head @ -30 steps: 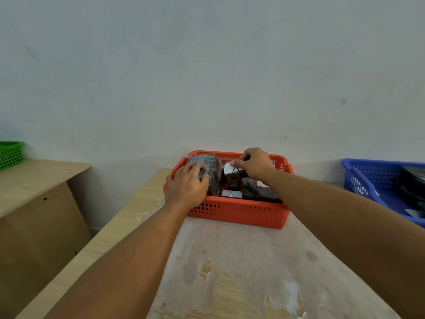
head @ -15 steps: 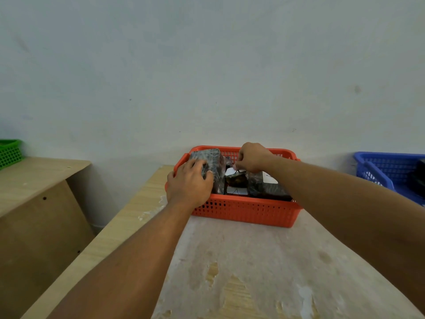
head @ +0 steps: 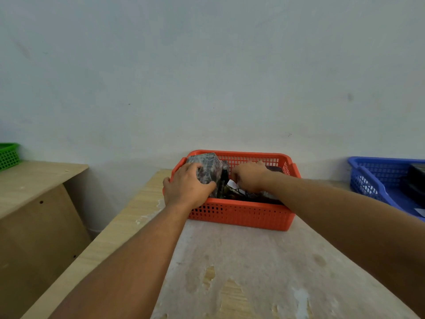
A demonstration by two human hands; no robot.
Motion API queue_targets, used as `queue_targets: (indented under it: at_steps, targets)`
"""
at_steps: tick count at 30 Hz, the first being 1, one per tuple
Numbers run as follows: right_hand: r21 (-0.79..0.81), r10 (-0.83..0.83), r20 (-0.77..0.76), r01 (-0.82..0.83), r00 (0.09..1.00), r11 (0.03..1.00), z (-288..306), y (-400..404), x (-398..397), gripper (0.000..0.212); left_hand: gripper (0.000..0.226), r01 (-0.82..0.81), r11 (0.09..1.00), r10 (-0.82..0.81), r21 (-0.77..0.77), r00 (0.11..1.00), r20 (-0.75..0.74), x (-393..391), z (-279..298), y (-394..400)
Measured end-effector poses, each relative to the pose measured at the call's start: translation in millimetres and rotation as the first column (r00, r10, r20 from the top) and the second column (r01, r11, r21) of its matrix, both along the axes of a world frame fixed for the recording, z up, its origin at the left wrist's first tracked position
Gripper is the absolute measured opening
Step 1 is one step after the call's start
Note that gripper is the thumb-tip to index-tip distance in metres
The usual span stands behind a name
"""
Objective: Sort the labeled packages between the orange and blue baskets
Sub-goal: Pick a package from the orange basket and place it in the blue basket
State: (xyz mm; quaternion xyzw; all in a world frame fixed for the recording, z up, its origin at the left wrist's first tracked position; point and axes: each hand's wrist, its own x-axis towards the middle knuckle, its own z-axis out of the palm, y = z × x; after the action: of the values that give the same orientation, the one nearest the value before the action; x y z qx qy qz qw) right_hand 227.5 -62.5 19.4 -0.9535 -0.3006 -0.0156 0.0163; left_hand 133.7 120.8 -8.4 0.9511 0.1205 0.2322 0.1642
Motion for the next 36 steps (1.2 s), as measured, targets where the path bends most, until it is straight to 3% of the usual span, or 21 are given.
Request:
queue_targets:
  at_steps: [3, 8, 12, 16, 19, 22, 24, 26, 28, 31, 34, 36]
  targets:
    - [-0.103, 0.035, 0.087, -0.026, 0.996, 0.994, 0.2, 0.1, -2.5, 0.004, 0.073, -0.014, 1.000, 0.014, -0.006, 1.000, 0.019, -0.3, -1.4, -0.3]
    - [-0.239, 0.078, 0.199, -0.029, 0.977, 0.971, 11.2, 10.3, -3.7, 0.038, 0.073, -0.014, 1.000, 0.014, -0.024, 0.999, 0.030, 0.9, -0.8, -0.4]
    - [-0.350, 0.088, 0.190, -0.016, 0.978, 0.937, 0.1, 18.6, -2.0, 0.036, 0.072, -0.013, 1.000, 0.014, -0.021, 0.999, 0.031, 1.0, -1.6, 0.1]
    - [-0.349, 0.088, 0.092, -0.051, 0.992, 0.936, -7.4, 21.9, 0.4, 0.043, 0.072, -0.015, 1.000, 0.016, -0.006, 0.999, 0.033, 1.1, -2.9, -0.2]
    - [-0.236, 0.067, 0.010, -0.063, 0.998, 0.970, -0.1, 15.3, 2.4, 0.038, 0.069, -0.012, 1.000, 0.011, 0.012, 0.998, 0.060, 1.2, -2.6, -1.6]
    - [0.048, 0.092, 0.054, -0.095, 0.994, 0.994, 13.1, 9.1, 3.2, 0.030, 0.064, 0.012, 0.999, -0.009, -0.039, 0.998, 0.066, -0.3, -0.9, 0.1]
    - [0.278, 0.165, 0.083, -0.182, 0.983, 0.943, 16.1, 5.7, 1.7, 0.038, 0.057, 0.066, 0.989, -0.055, -0.134, 0.995, 0.084, -1.9, 1.9, 2.7]
    - [0.340, 0.295, 0.089, -0.308, 0.951, 0.889, 18.0, 5.9, -4.1, 0.056, 0.047, 0.132, 0.959, -0.096, -0.251, 0.983, 0.154, -2.1, 9.0, 9.2]
    - [0.219, 0.407, 0.070, -0.412, 0.911, 0.884, 19.6, 11.8, -11.0, 0.074, 0.042, 0.164, 0.936, -0.101, -0.312, 0.973, 0.208, -1.9, 16.8, 20.7]
    - [-0.067, 0.490, 0.035, -0.487, 0.871, 0.871, 17.7, 25.6, -19.8, 0.092, 0.044, 0.094, 0.933, -0.050, -0.346, 0.990, 0.134, -1.4, 19.5, 40.4]
    - [-0.208, 0.527, 0.013, -0.513, 0.850, 0.833, 15.7, 35.5, -25.1, 0.091, 0.045, 0.030, 0.881, -0.010, -0.472, 0.999, 0.044, -0.5, 6.3, 46.8]
    - [-0.202, 0.564, 0.105, -0.538, 0.819, 0.819, 12.7, 39.1, -28.7, 0.077, 0.042, 0.032, 0.869, 0.001, -0.494, 0.998, 0.068, -1.5, -5.1, 43.6]
